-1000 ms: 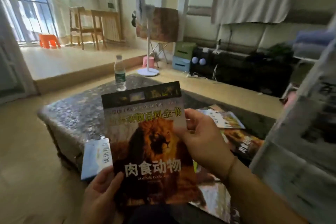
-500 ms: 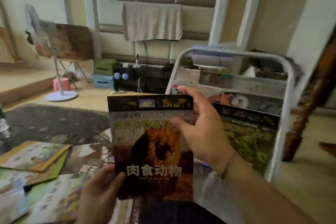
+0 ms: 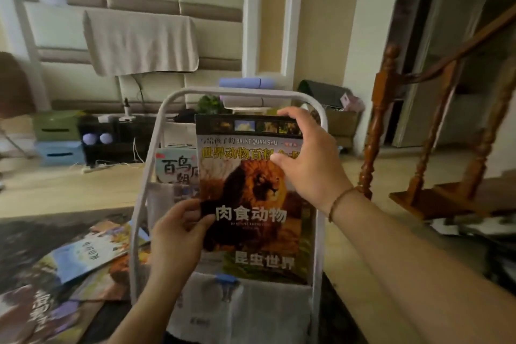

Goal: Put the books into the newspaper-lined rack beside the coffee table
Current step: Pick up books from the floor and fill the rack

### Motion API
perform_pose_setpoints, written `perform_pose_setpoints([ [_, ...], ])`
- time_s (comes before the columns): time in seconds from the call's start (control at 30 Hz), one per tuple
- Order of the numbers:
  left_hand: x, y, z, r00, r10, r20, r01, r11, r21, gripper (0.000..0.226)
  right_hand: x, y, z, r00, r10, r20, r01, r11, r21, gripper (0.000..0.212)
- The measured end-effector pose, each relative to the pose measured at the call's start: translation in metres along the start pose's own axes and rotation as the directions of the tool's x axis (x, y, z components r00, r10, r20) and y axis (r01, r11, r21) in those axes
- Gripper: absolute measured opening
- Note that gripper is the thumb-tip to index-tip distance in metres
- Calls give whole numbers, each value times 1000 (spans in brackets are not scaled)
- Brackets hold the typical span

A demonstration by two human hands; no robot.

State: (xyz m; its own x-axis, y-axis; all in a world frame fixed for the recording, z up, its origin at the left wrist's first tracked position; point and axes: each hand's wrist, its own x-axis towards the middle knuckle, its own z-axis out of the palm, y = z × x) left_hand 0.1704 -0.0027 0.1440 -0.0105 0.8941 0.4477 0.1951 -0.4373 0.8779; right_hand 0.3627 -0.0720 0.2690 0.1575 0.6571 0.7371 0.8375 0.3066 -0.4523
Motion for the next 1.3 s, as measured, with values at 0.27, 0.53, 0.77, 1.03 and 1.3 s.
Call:
perform_pose_setpoints([
  [0.27,1,-10,24,995,68,69,-81,974,210,12,-5,42,7,990,-128,-66,81,872,-483,54],
  [0.53,6,-18,29,996,61,72,-79,956,284,10,-6,60,8,991,-134,-18,96,788,-609,60],
  [0.77,-2,-35,25,988,-8,157,-72,865,496,6,-32,73,11,989,-140,48,134,706,-696,63],
  [1.03,-15,-55,27,942,-168,292,-27,826,563,10,-56,79,18,989,-97,110,146,666,-731,67],
  [1.3,-16,-55,31,963,-119,243,1,900,435,9,-61,84,20,989,-109,100,147,664,-733,67],
])
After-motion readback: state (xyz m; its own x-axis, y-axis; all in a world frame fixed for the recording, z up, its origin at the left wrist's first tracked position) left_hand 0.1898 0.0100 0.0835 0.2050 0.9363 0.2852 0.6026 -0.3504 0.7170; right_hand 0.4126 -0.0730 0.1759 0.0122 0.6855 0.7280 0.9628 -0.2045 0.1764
